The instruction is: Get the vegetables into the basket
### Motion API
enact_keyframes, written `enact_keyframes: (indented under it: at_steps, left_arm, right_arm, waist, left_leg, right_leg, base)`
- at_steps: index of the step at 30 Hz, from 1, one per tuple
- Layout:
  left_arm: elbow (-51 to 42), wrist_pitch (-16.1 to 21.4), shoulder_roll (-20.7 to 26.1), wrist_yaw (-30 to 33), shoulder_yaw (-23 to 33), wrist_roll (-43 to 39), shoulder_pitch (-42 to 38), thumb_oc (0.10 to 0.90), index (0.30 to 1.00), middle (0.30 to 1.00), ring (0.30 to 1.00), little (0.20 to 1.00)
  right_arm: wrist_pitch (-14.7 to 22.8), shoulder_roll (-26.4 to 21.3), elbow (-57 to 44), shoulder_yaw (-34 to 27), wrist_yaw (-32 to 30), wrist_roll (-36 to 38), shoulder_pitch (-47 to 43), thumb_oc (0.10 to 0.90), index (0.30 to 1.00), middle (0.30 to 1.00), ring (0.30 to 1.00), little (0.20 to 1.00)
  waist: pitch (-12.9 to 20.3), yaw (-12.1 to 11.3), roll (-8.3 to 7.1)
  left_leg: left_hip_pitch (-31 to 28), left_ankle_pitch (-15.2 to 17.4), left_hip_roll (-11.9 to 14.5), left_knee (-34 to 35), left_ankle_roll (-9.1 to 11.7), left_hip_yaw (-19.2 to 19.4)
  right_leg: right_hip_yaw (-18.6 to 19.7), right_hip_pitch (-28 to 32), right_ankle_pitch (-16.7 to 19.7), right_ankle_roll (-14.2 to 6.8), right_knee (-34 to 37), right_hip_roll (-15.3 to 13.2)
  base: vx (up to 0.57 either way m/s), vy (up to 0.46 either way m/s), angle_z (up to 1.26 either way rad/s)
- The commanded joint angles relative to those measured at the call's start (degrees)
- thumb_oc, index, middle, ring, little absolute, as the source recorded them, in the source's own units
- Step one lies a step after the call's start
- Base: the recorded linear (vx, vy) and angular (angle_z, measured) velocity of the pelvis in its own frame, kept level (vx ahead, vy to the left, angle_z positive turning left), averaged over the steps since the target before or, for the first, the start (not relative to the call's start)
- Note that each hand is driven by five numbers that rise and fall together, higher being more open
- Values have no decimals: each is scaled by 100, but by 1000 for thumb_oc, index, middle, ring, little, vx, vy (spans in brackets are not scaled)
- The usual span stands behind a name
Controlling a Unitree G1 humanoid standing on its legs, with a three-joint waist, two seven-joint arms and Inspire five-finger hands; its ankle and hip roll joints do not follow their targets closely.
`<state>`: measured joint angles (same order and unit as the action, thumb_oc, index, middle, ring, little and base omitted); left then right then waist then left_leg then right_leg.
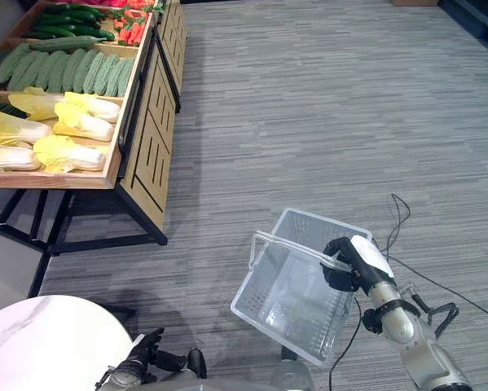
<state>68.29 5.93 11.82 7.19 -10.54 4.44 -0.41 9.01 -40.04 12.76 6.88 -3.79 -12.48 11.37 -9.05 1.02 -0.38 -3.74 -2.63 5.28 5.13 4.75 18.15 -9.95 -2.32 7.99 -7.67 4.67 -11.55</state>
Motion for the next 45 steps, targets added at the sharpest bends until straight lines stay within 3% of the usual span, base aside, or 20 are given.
enact_keyframes:
  at_steps: [1,6,9,14,15,18,24,27,28,29,31,33,34,37,39,40,41,42,44,45]
  left_arm:
    - [317,36,194,-24,-144,87,-14,900,1000,1000,1000,1000]
    - [277,1,369,10,-226,316,-116,900,1000,1000,1000,1000]
    - [193,-12,485,44,-193,263,-206,900,1000,1000,1000,1000]
    - [83,15,582,55,-188,201,-359,900,1000,1000,1000,1000]
    - [100,13,576,56,-176,205,-406,900,1000,1000,1000,1000]
    - [110,-1,549,64,-157,224,-434,900,1000,1000,1000,1000]
    - [158,-13,466,59,-160,303,-359,900,1000,1000,1000,1000]
    - [240,-35,298,85,-153,229,-312,900,1000,1000,1000,1000]
    - [216,-30,291,73,-177,211,-324,900,1000,1000,1000,1000]
    - [215,-31,291,73,-180,210,-325,900,1000,1000,1000,1000]
    - [149,-38,291,126,-178,90,-383,900,1000,1000,1000,1000]
    - [116,-71,293,200,-161,-2,-448,900,1000,1000,1000,1000]
    - [129,-77,280,242,-179,-2,-490,900,1000,1000,1000,1000]
    - [130,-59,273,234,-226,56,-480,900,1000,1000,1000,1000]
    - [143,-42,280,265,-216,86,-423,900,1000,1000,1000,1000]
    - [179,-37,288,302,-170,99,-369,900,1000,1000,1000,1000]
    - [182,-35,287,304,-173,100,-365,900,1000,1000,1000,1000]
    - [170,-33,294,294,-180,115,-283,900,1000,1000,1000,1000]
    - [171,-30,308,287,-182,142,-228,900,1000,1000,1000,1000]
    - [202,-53,304,250,-172,194,-172,900,1000,1000,1000,1000]
  right_arm:
    - [345,-54,-358,-282,-391,174,-798,400,300,300,300,300]
    - [283,118,20,-178,-456,112,-921,400,300,300,300,300]
    - [257,168,4,-185,-448,73,-894,400,300,300,300,300]
    - [249,191,4,-306,-459,96,-763,400,300,300,300,300]
    - [258,215,-25,-305,-472,124,-738,400,300,300,300,300]
    - [250,249,23,-280,-490,112,-716,400,300,300,300,300]
    - [237,253,-90,-368,-440,79,-505,400,300,300,300,300]
    - [289,72,-219,-466,-398,243,-401,400,300,300,300,300]
    - [310,39,-249,-499,-407,272,-384,400,300,300,300,300]
    - [311,38,-249,-503,-406,273,-381,400,300,300,300,300]
    - [341,-61,-275,-502,-470,266,-372,400,300,300,300,300]
    - [307,-102,-300,-507,-515,201,-339,400,300,300,300,300]
    - [298,-151,-373,-581,-548,182,-286,400,300,300,300,300]
    - [310,-188,-386,-650,-568,165,-219,400,300,300,300,300]
    - [328,-199,-340,-663,-625,70,-174,400,300,300,300,300]
    - [350,-177,-390,-644,-642,12,-140,400,300,300,300,300]
    - [351,-176,-389,-644,-644,11,-135,400,300,300,300,300]
    - [363,-179,-392,-586,-639,-25,-166,400,300,300,300,300]
    - [360,-175,-386,-559,-647,-46,-177,400,300,300,300,300]
    - [331,-129,-470,-516,-569,-86,-189,400,300,300,300,300]
  waist:
    - [23,-181,-190]
    - [-152,-138,-160]
    - [-275,-37,-119]
    - [-317,119,-143]
    - [-320,186,-174]
    - [-309,268,-170]
    - [-200,427,-132]
    - [-86,444,100]
    - [-101,427,76]
    - [-98,438,79]
    - [-211,401,-2]
    - [-320,317,-56]
    - [-379,253,-129]
    - [-408,153,-157]
    - [-378,18,-158]
    - [-353,-132,-77]
    - [-354,-130,-87]
    - [-323,-232,-41]
    - [-313,-271,-40]
    - [-238,-250,-31]
  left_leg:
    - [279,-33,-130,-177,-122,-297]
    - [81,105,-303,-102,-357,-233]
    - [-105,170,-325,-92,-379,-271]
    - [-324,418,-422,-164,-362,-357]
    - [-444,529,-439,-174,-315,-426]
    - [-626,642,-419,-187,-245,-527]
    - [-1038,781,-324,-347,-92,-750]
    - [-833,21,67,-1217,282,-1024]
    - [-641,-273,82,-1558,352,-1058]
    - [-618,-263,91,-1588,360,-1077]
    - [-152,-685,199,-2549,519,-1155]
    - [115,-839,212,-2850,505,-1221]
    - [472,-714,151,-2669,366,-1178]
    - [903,-462,121,-2325,239,-1093]
    - [1242,-366,121,-1512,153,-1137]
    - [1572,-760,162,-782,230,-1359]
    - [1519,-800,151,-699,239,-1356]
    - [1595,-1079,216,-244,330,-1456]
    - [1614,-1166,240,-86,375,-1403]
    - [1535,-1134,345,-107,346,-1060]
  right_leg:
    - [46,185,-102,-466,-496,-161]
    - [256,-351,130,-579,-1756,-248]
    - [429,-734,299,-562,-2255,-113]
    - [376,-1048,267,-487,-1600,45]
    - [388,-1129,373,-526,-1161,29]
    - [397,-1276,552,-589,-732,42]
    - [310,-1310,667,-568,-612,132]
    - [6,-1025,309,-192,-745,503]
    - [-27,-933,231,-101,-719,525]
    - [-43,-933,229,-94,-717,526]
    - [-92,-727,28,114,-713,536]
    - [-103,-498,-160,230,-681,582]
    - [-84,-321,-254,233,-643,536]
    - [-25,-124,-367,181,-569,516]
    - [22,36,-510,115,-555,488]
    - [107,225,-640,110,-542,568]
    - [104,238,-658,112,-546,560]
    - [229,465,-800,112,-544,625]
    - [285,562,-851,102,-531,644]
    - [335,749,-989,69,-535,661]
  base:
    - [73,269,-26]
    - [48,191,-13]
    - [109,118,-18]
    - [195,-14,9]
    - [236,-76,17]
    - [253,-88,32]
    - [298,-152,13]
    - [385,-337,25]
    - [186,-191,37]
    - [130,-176,27]
    - [177,-242,14]
    - [245,-241,19]
    - [218,-152,10]
    - [271,-57,6]
    - [332,57,-12]
    - [334,76,-14]
    - [462,97,-23]
    - [364,69,-47]
    - [348,98,-57]
    - [217,91,-47]
